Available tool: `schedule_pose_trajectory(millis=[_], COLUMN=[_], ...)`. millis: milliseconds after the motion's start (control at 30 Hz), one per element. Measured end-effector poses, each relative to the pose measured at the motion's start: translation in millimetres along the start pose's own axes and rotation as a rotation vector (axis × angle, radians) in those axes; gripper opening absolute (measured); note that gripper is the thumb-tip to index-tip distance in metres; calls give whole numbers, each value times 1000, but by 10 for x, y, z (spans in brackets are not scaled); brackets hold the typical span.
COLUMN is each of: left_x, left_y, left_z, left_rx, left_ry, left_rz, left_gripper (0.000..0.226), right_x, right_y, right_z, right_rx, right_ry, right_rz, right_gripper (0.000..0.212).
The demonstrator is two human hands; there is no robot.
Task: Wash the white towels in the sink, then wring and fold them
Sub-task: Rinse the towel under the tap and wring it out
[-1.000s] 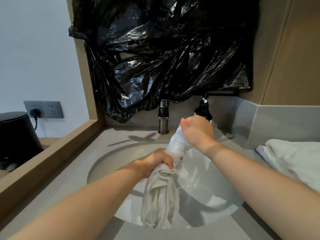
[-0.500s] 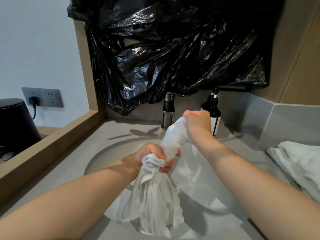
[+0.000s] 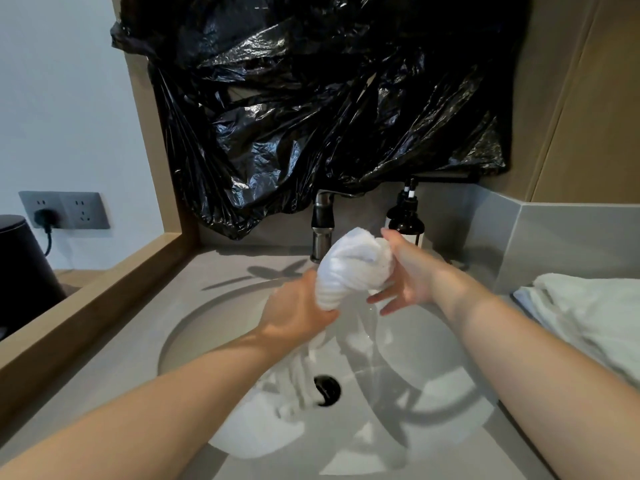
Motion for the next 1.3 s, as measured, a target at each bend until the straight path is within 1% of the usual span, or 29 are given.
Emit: schedule_pose_trajectory(millis=[33,67,100,167,267,333,433,533,567,633,733,833,933,1033,1133,1300], left_x=[-8,-15,-23,-29,-14,19,33,30,32,45,97,118,136,174,174,137], left_y=[-11,-15,-20,-34,-20,-6,15,84,106,132,143,163,186,244,279,318], left_z=[-9,-5,0,10,-72,-81,-37,-112,-145,-188,-208,-211,-177,-153,-149,-135], left_rx=[8,33,64,127,192,178,94,6,-13,-56,-151,-216,-267,-318,-309,-308], left_ry=[-140,-267,-377,-522,-635,-622,-475,-199,-82,159,496,735,890,1037,1117,1211], left_rz=[-57,-86,-96,-88,-39,21,73,195,245,312,368,408,524,667,784,949], left_gripper=[40,40,42,49,52,53,44,26,20,20,19,26,32,35,33,27], right_x=[-15,-35,-36,11,186,336,510,515,502,490,512,547,566,584,604,615], right_y=[-15,-38,-49,-60,-53,-32,-33,-34,-15,24,78,113,96,95,134,135], right_z=[-22,-36,-34,-30,-83,-112,-100,-46,-21,37,136,203,177,125,116,115], right_rx=[34,54,64,102,114,69,-95,-242,-277,-351,-460,-551,-568,-563,-583,-605], right_ry=[-51,-91,-117,-138,-146,-83,-32,54,74,113,174,155,160,254,308,285], right_rz=[54,70,63,17,-133,-245,-424,-561,-585,-602,-588,-540,-516,-505,-510,-489], right_gripper=[75,81,83,79,58,38,17,28,27,20,8,12,32,44,44,49])
Point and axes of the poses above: each hand's wrist, its own y-axis away from the middle knuckle, its own x-axis out of the palm, z = x × y, the point moved 1 cm from there along -y, towards the middle knuckle, and after that the axes turned 3 degrees about y, right-handed, at the moved point
